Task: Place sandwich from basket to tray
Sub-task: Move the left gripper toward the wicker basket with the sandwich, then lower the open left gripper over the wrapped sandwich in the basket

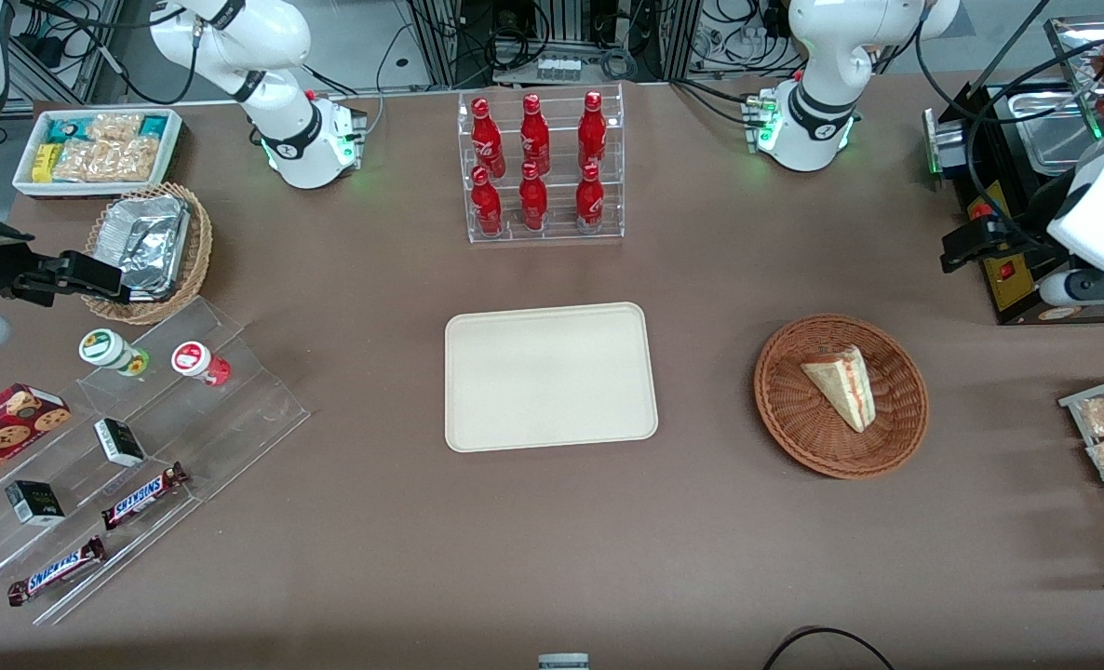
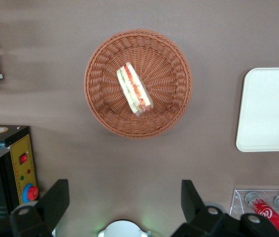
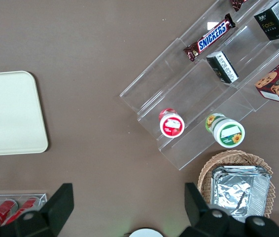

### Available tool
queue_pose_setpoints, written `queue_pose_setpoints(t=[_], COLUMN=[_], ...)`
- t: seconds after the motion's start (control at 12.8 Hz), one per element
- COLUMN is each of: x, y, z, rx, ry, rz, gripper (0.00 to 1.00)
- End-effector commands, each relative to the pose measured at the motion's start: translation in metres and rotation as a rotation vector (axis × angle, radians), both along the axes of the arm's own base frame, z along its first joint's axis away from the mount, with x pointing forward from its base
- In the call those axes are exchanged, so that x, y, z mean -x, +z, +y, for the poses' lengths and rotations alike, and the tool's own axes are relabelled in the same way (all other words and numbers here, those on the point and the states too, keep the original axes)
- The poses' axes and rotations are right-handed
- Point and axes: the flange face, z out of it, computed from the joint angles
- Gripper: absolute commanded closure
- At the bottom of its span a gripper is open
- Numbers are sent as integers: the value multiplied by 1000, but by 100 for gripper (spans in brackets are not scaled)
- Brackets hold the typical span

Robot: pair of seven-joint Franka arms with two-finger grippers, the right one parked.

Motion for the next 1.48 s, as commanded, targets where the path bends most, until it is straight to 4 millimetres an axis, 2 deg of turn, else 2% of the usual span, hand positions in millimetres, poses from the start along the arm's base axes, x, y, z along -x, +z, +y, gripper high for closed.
queue_pose_setpoints(t=[0.0, 0.16, 0.39, 0.62, 1.01, 1.17, 1.4], x=[6, 2, -14, -33, -40, -45, -53], y=[8, -1, -40, -88, -164, -190, -211], z=[-1, -2, -5, -5, 2, 2, -2], rx=[0, 0, -6, -9, -11, -19, -41], ry=[0, -2, -6, -4, 22, 63, 187], rz=[2, 12, 50, 107, 61, 84, 79], gripper=[0, 0, 0, 0, 0, 0, 0])
